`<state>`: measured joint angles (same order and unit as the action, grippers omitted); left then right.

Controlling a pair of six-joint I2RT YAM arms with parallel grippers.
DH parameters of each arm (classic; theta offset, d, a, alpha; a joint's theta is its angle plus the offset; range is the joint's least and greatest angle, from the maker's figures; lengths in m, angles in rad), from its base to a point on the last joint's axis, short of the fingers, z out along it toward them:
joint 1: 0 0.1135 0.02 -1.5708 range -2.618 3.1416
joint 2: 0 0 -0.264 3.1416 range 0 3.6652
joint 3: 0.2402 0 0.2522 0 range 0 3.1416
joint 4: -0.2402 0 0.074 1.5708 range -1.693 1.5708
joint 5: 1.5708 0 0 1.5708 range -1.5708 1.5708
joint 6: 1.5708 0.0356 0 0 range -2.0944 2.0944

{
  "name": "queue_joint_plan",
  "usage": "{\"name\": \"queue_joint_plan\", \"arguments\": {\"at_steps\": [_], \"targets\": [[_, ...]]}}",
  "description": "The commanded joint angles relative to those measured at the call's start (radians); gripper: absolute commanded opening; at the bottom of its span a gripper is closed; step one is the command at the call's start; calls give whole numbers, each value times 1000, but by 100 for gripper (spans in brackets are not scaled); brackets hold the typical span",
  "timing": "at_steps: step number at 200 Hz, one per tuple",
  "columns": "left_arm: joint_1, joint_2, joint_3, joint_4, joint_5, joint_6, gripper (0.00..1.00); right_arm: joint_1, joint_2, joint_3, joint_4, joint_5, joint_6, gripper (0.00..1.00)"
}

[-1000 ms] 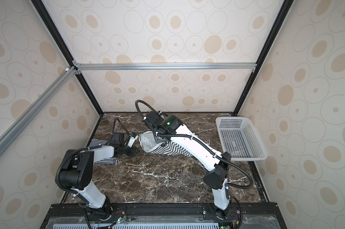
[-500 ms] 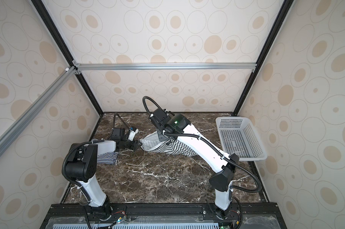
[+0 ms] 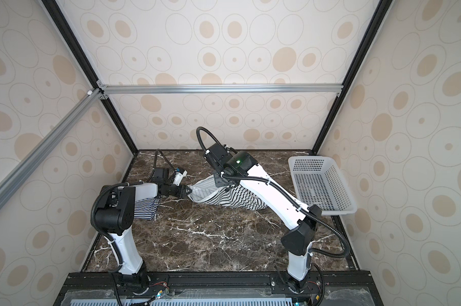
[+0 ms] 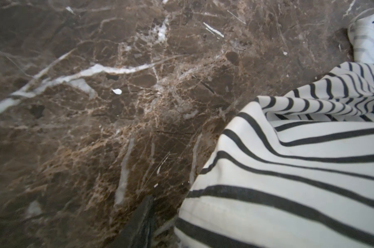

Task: Fold and stack tank tops
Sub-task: Smooth out the tank top at the center of the table.

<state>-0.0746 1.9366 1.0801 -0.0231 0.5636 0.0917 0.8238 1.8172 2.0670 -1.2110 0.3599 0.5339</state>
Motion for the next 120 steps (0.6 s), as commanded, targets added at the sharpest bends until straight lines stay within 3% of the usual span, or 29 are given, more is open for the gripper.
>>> {"name": "queue_joint_plan", "arguments": {"at_steps": [1,56,96,120], "targets": [[2,19,23,-101,-25,41,47,-26,-60,-14,3,0,14,0],[-28,10,19,-174,-73,136,45,-79,-96,-39,27,-38,9,0],[-52,1,1,-141,-86,116,44,-85,-112,-65,31,-34,8,0],[-54,9,25,-173,-79,132,33,-101,-136,-79,30,-27,5,0]]}}
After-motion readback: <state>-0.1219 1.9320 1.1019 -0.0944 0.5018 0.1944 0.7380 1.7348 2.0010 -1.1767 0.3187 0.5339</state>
